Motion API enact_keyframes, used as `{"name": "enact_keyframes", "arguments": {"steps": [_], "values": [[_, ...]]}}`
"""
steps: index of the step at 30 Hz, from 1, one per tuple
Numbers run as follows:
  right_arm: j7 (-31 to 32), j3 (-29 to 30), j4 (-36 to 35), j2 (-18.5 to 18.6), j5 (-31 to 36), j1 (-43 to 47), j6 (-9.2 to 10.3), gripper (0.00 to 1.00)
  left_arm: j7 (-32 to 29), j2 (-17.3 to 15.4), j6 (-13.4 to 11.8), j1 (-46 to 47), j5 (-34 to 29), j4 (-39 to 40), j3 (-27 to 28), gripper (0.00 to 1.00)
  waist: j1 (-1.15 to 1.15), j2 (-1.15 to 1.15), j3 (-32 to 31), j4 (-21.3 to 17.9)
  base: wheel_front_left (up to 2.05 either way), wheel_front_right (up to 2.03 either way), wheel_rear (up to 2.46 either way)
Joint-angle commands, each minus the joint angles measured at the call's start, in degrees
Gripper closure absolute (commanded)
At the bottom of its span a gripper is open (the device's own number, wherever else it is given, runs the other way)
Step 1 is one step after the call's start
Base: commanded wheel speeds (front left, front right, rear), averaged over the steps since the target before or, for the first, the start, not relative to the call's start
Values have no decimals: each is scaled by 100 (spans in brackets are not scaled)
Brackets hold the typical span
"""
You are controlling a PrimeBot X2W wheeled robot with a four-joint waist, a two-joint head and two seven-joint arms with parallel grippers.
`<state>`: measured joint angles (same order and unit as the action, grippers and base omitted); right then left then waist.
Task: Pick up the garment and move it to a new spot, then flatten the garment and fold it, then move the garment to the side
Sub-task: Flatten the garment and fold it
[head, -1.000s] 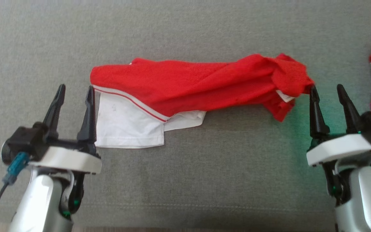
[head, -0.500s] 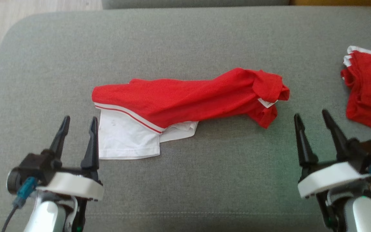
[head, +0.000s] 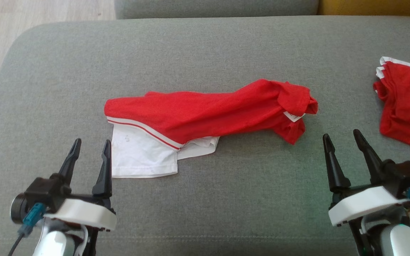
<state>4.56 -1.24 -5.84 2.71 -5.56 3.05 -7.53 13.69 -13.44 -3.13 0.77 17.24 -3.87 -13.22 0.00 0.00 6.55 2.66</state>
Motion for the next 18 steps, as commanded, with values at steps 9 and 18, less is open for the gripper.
{"name": "enact_keyframes", "arguments": {"steps": [9, 18], "values": [[124, -138, -98, 17, -2, -262, 4, 0, 15, -130, -55, 307, 4, 236, 142, 0, 0, 0, 99, 83, 0, 0, 0], [207, -293, 574, 30, 21, -887, 4, 0, 53, -58, 41, 637, 0, 209, 29, 0, 0, 0, 447, 335, 0, 0, 0]]}}
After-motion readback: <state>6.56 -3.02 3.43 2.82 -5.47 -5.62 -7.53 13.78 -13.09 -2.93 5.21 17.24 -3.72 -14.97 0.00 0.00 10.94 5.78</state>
